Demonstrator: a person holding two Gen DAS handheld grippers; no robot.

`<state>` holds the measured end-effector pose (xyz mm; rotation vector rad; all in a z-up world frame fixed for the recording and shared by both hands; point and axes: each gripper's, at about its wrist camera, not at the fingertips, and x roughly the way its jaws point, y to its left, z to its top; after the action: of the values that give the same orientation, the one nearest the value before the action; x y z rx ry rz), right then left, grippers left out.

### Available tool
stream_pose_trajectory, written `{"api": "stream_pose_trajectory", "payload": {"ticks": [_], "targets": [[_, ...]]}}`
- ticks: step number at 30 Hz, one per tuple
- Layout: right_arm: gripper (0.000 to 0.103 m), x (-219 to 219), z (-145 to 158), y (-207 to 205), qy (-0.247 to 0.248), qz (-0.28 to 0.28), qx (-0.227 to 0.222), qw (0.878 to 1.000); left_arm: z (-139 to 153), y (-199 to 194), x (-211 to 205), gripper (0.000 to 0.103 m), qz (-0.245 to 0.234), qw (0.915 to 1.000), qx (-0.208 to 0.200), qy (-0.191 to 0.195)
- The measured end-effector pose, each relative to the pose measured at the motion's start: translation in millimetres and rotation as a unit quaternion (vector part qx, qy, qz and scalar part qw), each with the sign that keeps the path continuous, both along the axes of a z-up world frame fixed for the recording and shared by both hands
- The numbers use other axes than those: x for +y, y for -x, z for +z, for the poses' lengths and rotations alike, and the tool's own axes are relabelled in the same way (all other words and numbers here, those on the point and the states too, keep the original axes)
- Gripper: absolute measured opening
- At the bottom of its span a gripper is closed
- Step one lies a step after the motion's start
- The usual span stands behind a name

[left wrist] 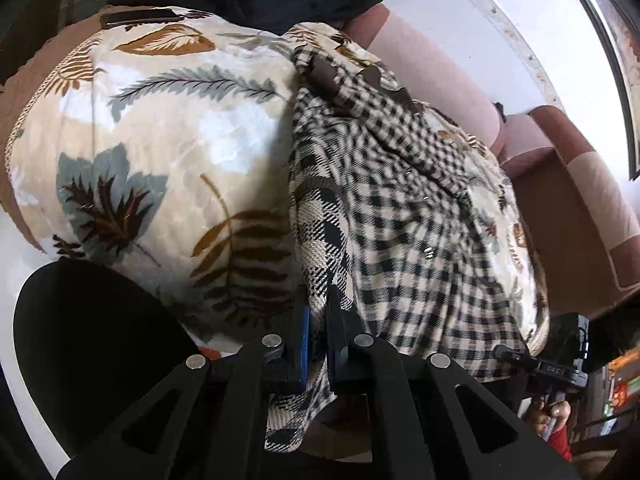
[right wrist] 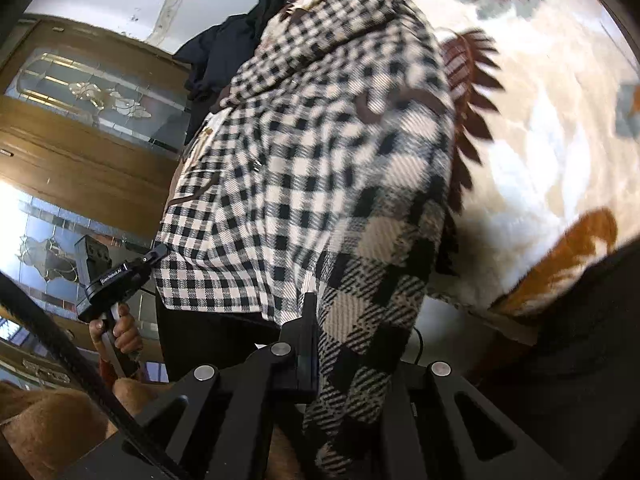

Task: Fold large clothes

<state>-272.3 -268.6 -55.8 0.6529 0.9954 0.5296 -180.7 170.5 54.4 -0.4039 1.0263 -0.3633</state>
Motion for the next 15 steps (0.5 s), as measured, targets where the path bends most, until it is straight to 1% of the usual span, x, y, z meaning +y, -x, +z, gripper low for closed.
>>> {"api": "stream_pose_trajectory", "payload": {"ticks": [9,12,15], "targets": [[0.005,-0.4,49.2,-14.7,0.011,-0.005,-0.053,0.998,24.9,-15.1,0.1,0.006,-0.002,0.9994,-0.024,0.024],[0.005,-5.8,68.7,-24.0,0.017,-0.013,-0.076,0.997,34.3,-30.9,-0.3,0.006,-0.003,0.999,-0.031,0.032],[0.005,-11.3,89.6,-40.7,0.033,-0.024,-0.102,0.994,47.4,-54.2,-4.8,0.006,-0.005,0.9981,-0.051,0.034]]}}
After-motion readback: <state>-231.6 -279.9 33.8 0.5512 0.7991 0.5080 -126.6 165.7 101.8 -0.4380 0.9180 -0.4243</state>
